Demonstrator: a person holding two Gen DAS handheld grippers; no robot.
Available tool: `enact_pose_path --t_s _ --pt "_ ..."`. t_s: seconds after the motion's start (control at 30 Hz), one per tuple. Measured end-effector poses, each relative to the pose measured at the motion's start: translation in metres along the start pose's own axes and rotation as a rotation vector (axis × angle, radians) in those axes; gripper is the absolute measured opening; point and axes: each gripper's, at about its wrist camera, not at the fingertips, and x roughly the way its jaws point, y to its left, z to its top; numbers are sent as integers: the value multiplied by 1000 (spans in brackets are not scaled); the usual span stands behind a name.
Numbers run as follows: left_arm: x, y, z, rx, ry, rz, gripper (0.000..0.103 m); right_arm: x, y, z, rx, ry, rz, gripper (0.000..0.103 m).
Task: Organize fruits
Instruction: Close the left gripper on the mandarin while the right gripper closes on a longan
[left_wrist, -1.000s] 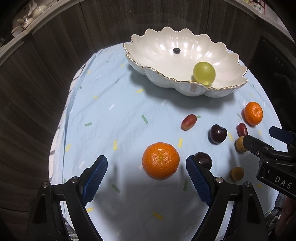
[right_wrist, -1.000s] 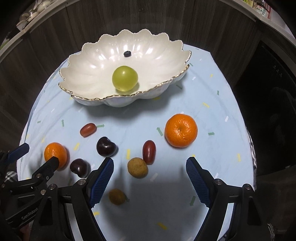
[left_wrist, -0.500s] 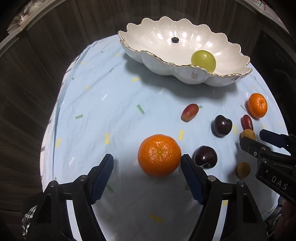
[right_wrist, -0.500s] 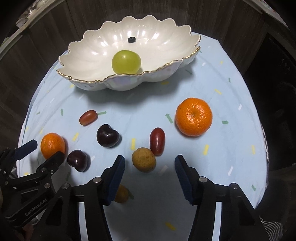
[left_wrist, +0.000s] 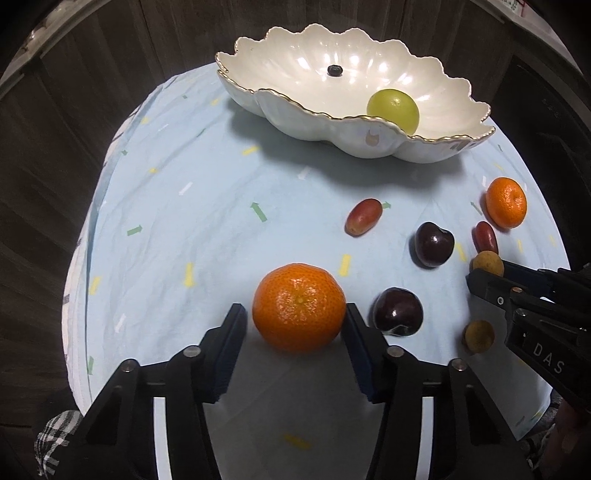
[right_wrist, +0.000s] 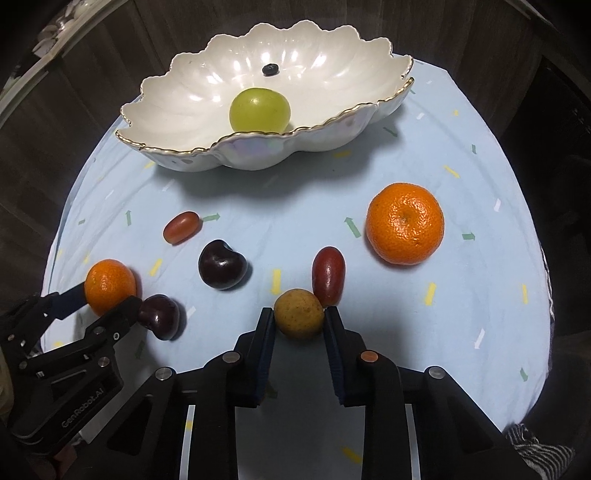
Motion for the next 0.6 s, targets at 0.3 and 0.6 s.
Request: enact_pose_path --t_s 0.3,0.6 --pt "-1 -1 -1 -8 2 2 45 -3 -2 0 -5 -7 8 27" --pt "-9 -1 -1 -17 -10 13 44 -13 -1 2 -6 -26 14 27"
